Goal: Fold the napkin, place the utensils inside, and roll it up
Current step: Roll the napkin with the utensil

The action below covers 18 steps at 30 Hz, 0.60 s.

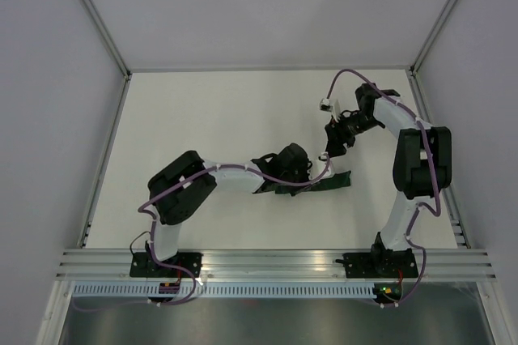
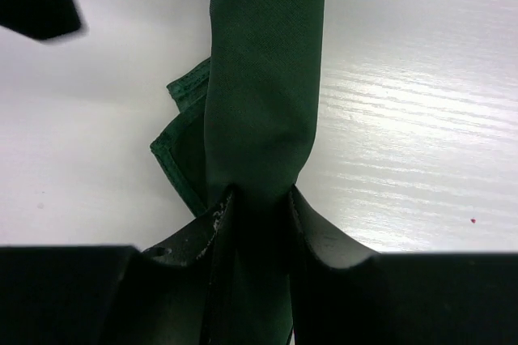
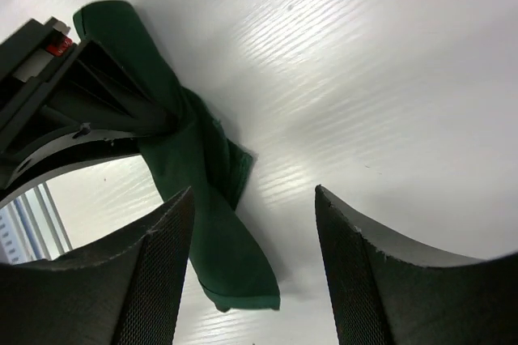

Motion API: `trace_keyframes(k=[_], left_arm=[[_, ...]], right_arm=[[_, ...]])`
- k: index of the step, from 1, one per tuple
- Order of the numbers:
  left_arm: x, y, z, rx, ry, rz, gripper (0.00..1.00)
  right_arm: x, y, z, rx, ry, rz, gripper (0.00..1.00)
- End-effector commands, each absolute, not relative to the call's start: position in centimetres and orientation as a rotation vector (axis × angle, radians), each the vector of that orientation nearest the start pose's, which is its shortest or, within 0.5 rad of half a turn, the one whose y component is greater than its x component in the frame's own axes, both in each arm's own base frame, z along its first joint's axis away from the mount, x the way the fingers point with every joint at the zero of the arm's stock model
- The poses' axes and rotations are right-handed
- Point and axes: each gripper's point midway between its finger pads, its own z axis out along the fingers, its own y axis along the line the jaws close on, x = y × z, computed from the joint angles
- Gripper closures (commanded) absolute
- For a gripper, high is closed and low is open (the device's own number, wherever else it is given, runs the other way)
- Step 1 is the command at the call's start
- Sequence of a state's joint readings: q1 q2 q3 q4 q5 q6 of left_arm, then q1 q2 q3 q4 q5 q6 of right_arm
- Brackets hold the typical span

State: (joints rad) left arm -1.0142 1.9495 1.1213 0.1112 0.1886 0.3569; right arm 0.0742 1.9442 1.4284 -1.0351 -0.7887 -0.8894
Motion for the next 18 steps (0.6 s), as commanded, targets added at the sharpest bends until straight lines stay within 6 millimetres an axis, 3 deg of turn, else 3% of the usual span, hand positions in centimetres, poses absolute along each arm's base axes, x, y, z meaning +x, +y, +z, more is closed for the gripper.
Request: trace_keyframes(k=[1,4,6,7,8,10,11,13,18], left_arm=[[21.2,-40.4,-1.1,1.621,1.993,-0.700,0.67],[21.8,-40.0,-1.1,1.603,2.045,-0.757,0.67],[21.6,-40.2,-1.0,1.601,2.068,-0.817,0.67],[21.5,-40.1,-1.0,1.602,2.091,-0.842,0.67],[22.0,-39.9,-0.8,1.587,2.104,-0.862,0.67],[22.0,-40.2,-0.4,1.578,2.123,-0.945,0.67],[22.1,-39.8,-0.4,1.567,2.158,-0.973,0.67],[22.3,-40.1,0.0,1.555,2.172,-1.049,0.67],[22.8,-39.7,0.8,1.514,2.274,-1.233,0.67]], right_arm=[[35.3,12.5,11.3,-1.126,2.181,0.950,0.33],[35.3,12.0,13.8,-1.100,2.099,0.897,0.33],[34.7,10.6,13.6,-1.062,2.101,0.861,0.33],[34.8,10.4,14.8,-1.075,2.045,0.800,0.34],[33.7,10.2,13.8,-1.070,2.061,0.796,0.34],[33.5,9.9,14.9,-1.094,1.987,0.690,0.34],[32.3,9.8,13.7,-1.092,2.002,0.690,0.34],[31.5,9.7,14.4,-1.121,1.944,0.633,0.35],[29.0,9.7,12.9,-1.212,1.882,0.560,0.36]])
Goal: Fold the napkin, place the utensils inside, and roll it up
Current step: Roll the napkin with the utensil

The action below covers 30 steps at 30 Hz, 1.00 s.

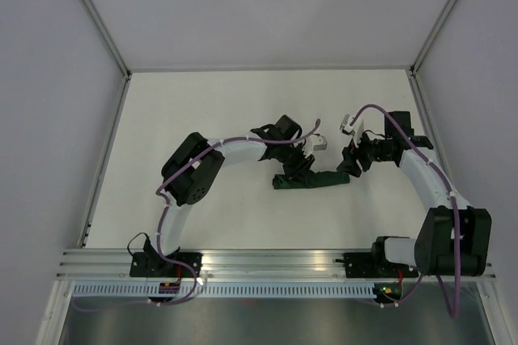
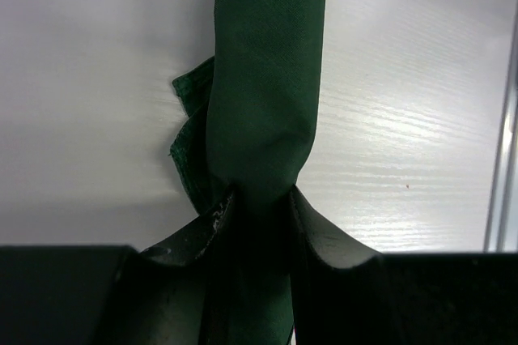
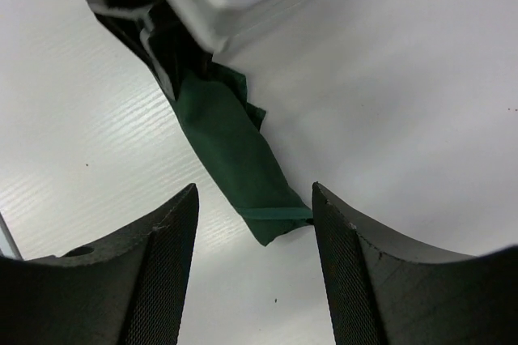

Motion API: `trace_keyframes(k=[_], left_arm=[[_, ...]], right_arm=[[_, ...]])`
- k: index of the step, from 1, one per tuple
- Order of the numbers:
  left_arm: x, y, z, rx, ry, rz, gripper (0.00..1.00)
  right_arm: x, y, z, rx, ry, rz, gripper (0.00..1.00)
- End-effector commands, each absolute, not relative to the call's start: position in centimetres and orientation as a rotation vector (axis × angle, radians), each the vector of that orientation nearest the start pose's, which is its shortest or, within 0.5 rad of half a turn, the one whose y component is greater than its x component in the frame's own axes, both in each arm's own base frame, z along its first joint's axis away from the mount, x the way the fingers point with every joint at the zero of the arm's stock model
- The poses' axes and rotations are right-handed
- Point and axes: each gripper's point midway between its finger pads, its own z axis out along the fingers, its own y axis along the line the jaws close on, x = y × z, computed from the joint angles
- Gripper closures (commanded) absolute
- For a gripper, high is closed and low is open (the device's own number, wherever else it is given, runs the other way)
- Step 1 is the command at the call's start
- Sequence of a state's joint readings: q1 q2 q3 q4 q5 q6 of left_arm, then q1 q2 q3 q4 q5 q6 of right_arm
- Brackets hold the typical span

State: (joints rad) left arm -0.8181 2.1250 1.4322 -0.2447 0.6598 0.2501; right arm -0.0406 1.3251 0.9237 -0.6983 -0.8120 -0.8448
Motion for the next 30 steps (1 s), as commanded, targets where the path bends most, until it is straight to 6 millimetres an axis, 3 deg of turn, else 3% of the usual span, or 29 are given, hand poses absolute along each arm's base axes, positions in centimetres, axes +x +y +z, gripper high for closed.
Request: trace_keyframes(k=[1,3,4,5,9,17,27,30], left_arm=[[23.1,-39.5,0.7,1.499,2.294,-1.250,0.67],[22.8,-39.7,0.7,1.494,2.325,-1.318,0.67],[22.9,-39.7,0.6,1.490,2.334,-1.331,0.67],[23.0,-39.6,0.6,1.485,2.342,-1.342,0.67],[22.9,-40.0,0.7,1.475,2.375,-1.425,0.66],[23.4,-40.5,0.4,1.466,2.432,-1.461,0.64],[23.8,-40.1,0.1,1.443,2.459,-1.487,0.64],[23.8,-40.1,0.2,1.445,2.458,-1.486,0.63]], right_arm=[[28.9,9.5,13.1,-1.221,1.867,0.520,0.36],[28.6,9.6,12.2,-1.242,1.855,0.473,0.36],[28.3,10.2,12.5,-1.270,1.821,0.446,0.36],[27.6,10.6,11.3,-1.304,1.837,0.419,0.36],[26.9,12.4,10.4,-1.393,1.773,0.312,0.35],[25.8,15.8,7.4,-1.558,1.727,0.247,0.36],[24.5,17.2,3.5,-1.707,1.756,0.215,0.38],[24.8,17.4,3.1,-1.714,1.778,0.209,0.46]])
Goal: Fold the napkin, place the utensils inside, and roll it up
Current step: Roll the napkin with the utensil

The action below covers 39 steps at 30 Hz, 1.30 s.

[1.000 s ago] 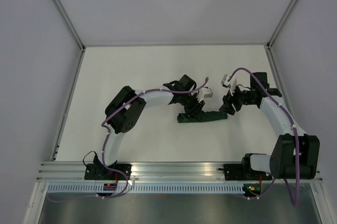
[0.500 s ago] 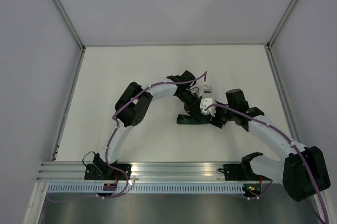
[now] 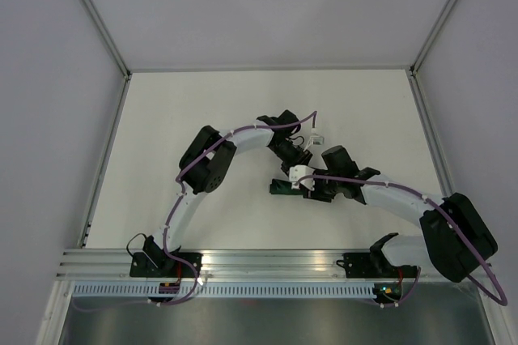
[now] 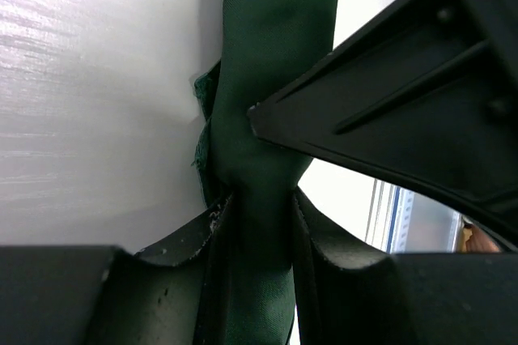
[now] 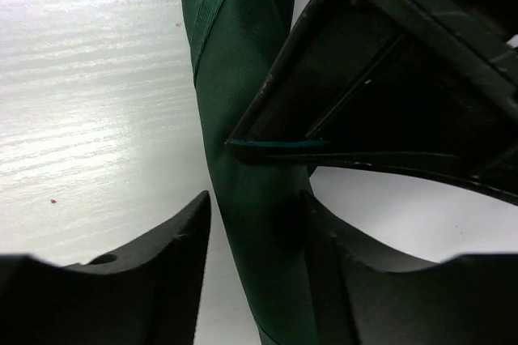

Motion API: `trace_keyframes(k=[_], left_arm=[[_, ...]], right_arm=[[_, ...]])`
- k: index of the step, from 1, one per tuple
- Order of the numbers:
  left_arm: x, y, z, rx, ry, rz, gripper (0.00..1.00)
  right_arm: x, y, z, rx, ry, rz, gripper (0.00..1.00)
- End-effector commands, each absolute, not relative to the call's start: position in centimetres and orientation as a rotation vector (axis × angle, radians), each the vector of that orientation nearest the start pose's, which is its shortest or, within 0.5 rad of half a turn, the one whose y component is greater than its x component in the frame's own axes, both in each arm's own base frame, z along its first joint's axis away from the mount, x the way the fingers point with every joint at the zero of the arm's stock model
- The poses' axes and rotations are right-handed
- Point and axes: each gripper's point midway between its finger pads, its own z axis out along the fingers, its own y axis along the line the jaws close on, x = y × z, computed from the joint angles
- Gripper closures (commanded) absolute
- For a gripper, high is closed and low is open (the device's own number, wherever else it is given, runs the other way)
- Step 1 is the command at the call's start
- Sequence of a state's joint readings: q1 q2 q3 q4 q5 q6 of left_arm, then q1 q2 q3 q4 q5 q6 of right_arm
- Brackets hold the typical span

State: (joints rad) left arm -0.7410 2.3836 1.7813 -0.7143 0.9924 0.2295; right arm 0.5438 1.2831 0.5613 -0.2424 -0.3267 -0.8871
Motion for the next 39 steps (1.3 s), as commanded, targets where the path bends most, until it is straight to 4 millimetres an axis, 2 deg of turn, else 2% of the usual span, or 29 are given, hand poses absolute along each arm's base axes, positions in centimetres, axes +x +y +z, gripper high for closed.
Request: trace_keyframes(k=[1,2,4,5,7,8,15,20,23,30,31,32,35,39], left_arm=[[23.9,-40.0,0.2,1.446,2.457,-1.474,0.63],[24.1,-40.0,0.4,1.445,2.452,-1.462,0.61],[24.6,-40.0,0.6,1.443,2.455,-1.409,0.59],[24.9,-40.1,1.2,1.440,2.436,-1.389,0.57],[25.7,-40.3,1.6,1.423,2.425,-1.337,0.54],[26.1,-40.4,2.0,1.413,2.417,-1.312,0.54],[30.8,-40.3,5.2,1.228,2.374,-1.164,0.53],[33.6,-40.0,8.6,1.112,2.298,-1.151,0.52],[35.3,-39.3,10.2,1.005,2.301,-1.124,0.52],[39.8,-35.4,13.4,0.685,2.324,-0.973,0.52],[39.8,-34.7,13.2,0.646,2.342,-0.943,0.52],[39.9,-34.3,14.0,0.621,2.330,-0.928,0.52],[39.3,-33.5,13.8,0.550,2.352,-0.908,0.52],[37.7,-32.3,13.4,0.440,2.350,-0.913,0.51]], right_arm=[[24.8,17.5,2.9,-1.717,1.784,0.212,0.49],[24.6,17.4,2.5,-1.723,1.809,0.222,0.55],[24.9,17.6,2.7,-1.723,1.823,0.230,0.61],[24.3,17.6,2.2,-1.740,1.853,0.261,0.66],[24.4,17.8,2.4,-1.736,1.881,0.284,0.69],[23.9,17.7,1.9,-1.752,1.912,0.310,0.70],[23.2,17.9,1.7,-1.748,2.023,0.387,0.72],[23.0,17.5,1.0,-1.726,2.129,0.433,0.74],[23.2,17.6,0.6,-1.689,2.194,0.489,0.75],[25.2,17.8,0.3,-1.495,2.359,0.596,0.75],[25.3,17.8,-0.2,-1.468,2.392,0.621,0.75],[26.1,18.0,0.1,-1.441,2.397,0.628,0.75],[27.2,18.2,-0.4,-1.343,2.471,0.676,0.75],[28.3,18.9,-1.5,-1.186,2.575,0.726,0.75]])
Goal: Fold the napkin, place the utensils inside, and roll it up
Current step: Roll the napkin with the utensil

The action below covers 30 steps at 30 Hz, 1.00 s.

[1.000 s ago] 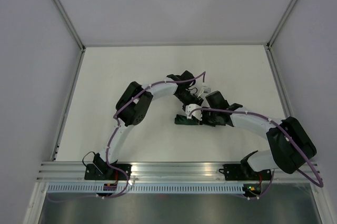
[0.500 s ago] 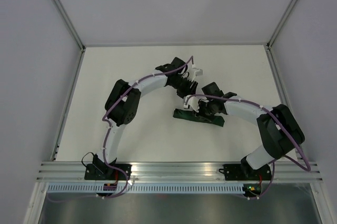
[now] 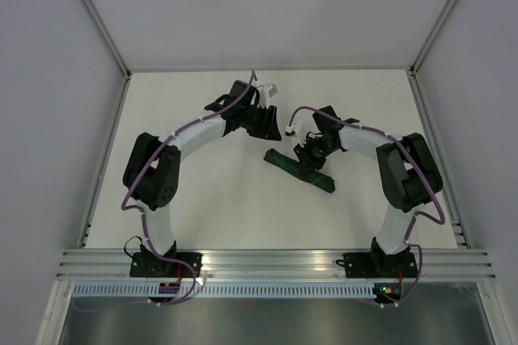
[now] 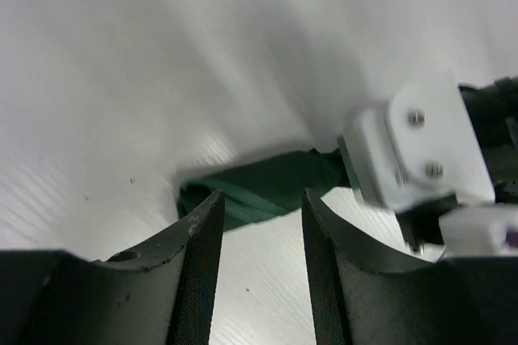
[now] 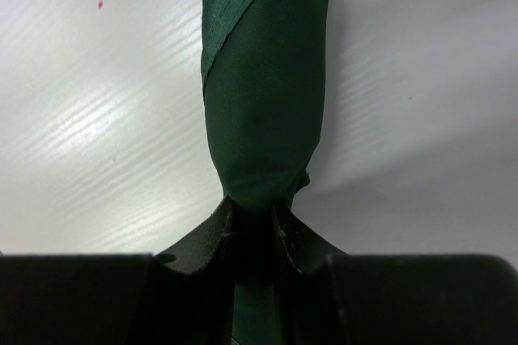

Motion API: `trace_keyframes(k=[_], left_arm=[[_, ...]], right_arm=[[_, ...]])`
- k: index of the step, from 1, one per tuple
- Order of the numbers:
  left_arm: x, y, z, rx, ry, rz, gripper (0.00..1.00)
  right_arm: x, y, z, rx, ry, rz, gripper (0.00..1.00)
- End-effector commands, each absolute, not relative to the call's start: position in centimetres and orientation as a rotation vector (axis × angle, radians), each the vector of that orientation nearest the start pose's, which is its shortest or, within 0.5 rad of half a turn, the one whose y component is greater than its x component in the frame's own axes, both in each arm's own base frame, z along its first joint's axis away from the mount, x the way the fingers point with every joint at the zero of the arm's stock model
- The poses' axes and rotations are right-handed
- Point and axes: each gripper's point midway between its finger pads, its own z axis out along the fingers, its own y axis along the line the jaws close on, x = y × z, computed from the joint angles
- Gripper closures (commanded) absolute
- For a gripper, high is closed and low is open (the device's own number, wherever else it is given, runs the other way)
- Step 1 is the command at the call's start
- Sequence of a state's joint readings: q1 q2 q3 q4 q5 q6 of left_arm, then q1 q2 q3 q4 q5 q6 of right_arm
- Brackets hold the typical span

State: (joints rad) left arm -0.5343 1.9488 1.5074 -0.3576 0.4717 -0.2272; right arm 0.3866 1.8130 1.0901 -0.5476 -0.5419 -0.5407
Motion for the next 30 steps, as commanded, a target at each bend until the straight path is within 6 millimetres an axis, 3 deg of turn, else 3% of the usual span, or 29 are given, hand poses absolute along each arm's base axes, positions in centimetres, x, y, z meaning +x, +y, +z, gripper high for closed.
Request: trace_keyframes(k=[1,5,6,12,18,30], left_arm=[[37.5,-32.0,13.4,0.421,2.347,-0.911,0.52],[35.8,-31.4,12.1,0.319,2.358,-0.928,0.51],[35.2,-31.0,10.9,0.297,2.383,-0.904,0.51],[34.2,-31.2,8.4,0.203,2.388,-0.883,0.52],[35.9,-31.2,7.0,0.120,2.360,-0.843,0.52],[38.5,-31.2,4.8,0.108,2.382,-0.742,0.51]], right_arm=[[28.5,19.1,-1.5,-1.160,2.585,0.731,0.75],[29.9,20.1,-1.8,-1.034,2.619,0.757,0.75],[30.2,20.4,-1.8,-1.010,2.620,0.766,0.75],[32.1,22.3,-2.5,-0.799,2.679,0.846,0.75],[34.2,23.8,-2.3,-0.643,2.664,0.871,0.75],[34.7,26.2,-2.6,-0.547,2.661,0.930,0.75]])
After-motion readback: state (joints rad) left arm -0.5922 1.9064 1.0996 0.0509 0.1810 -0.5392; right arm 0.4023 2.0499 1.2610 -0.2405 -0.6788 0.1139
